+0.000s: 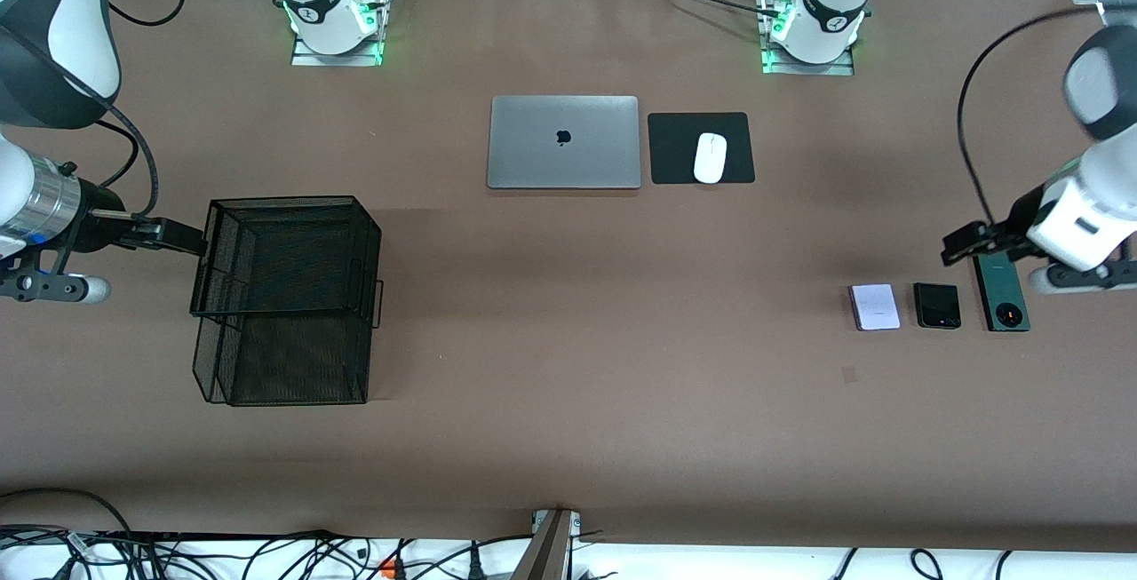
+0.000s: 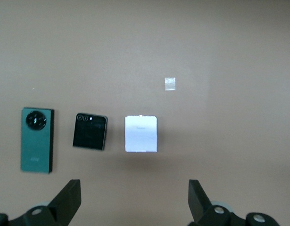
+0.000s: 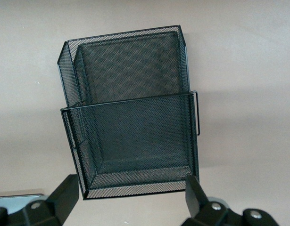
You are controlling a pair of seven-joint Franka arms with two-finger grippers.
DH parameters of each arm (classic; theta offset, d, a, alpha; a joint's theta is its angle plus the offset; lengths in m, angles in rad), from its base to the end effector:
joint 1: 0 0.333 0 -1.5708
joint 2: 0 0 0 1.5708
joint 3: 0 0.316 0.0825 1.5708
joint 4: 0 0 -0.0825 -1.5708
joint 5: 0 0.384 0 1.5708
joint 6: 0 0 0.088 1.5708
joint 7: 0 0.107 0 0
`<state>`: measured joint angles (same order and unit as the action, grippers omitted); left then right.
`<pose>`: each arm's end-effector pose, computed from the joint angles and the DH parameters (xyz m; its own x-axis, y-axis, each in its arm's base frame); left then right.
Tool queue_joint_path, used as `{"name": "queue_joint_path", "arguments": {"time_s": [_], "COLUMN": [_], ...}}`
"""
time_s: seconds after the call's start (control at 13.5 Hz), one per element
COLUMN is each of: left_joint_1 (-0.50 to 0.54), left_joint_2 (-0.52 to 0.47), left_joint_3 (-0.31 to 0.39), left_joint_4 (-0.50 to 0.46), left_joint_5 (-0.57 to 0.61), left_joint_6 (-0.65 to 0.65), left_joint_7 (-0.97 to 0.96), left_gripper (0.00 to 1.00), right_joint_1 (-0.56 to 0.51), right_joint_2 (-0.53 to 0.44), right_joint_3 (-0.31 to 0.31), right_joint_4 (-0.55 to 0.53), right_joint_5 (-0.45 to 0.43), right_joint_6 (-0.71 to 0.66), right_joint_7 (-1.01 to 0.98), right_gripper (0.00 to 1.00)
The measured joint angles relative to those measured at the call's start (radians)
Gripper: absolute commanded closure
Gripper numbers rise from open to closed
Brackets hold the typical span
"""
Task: Place phones with both arms
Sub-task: 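Lower the left gripper onto the white Huawei phone and grasp it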
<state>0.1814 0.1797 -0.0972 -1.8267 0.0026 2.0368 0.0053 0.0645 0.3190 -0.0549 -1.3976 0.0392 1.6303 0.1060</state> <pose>0.6093 0.0544 0.4381 0.9963 0.0797 0.0313 0.0793 -0.9967 0.0148 0.6476 0.0152 0.5191 0.9914 -0.0973 -0.0875 -0.0988 -0.9950 -0.0124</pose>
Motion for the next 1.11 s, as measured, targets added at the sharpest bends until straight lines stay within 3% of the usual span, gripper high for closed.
{"name": "queue_joint_path", "arguments": {"time_s": [0.22,0.74,1.11], "left_joint_1": [0.01,0.007,0.007], "left_joint_2": [0.063,0.192,0.266], "left_joint_3": [0.001,-0.004,-0.004], "left_joint_4": [-0.049,-0.251,-0.282], "left_joint_5": [0.0,0.0,0.0], "left_joint_6": [0.117,0.54,0.674], "left_joint_7": [0.029,0.025,0.022], "left_gripper": [0.0,0.0,0.0], "right_joint_1": [0.0,-0.001,-0.001], "right_joint_2": [0.0,0.0,0.0], "right_joint_3": [-0.001,-0.001,-0.002], "right_joint_4": [0.0,0.0,0.0], "right_joint_5": [0.0,0.0,0.0], "right_joint_6": [-0.001,-0.001,-0.001], "right_joint_7": [0.0,0.0,0.001], "right_gripper": [0.0,0.0,0.0]}}
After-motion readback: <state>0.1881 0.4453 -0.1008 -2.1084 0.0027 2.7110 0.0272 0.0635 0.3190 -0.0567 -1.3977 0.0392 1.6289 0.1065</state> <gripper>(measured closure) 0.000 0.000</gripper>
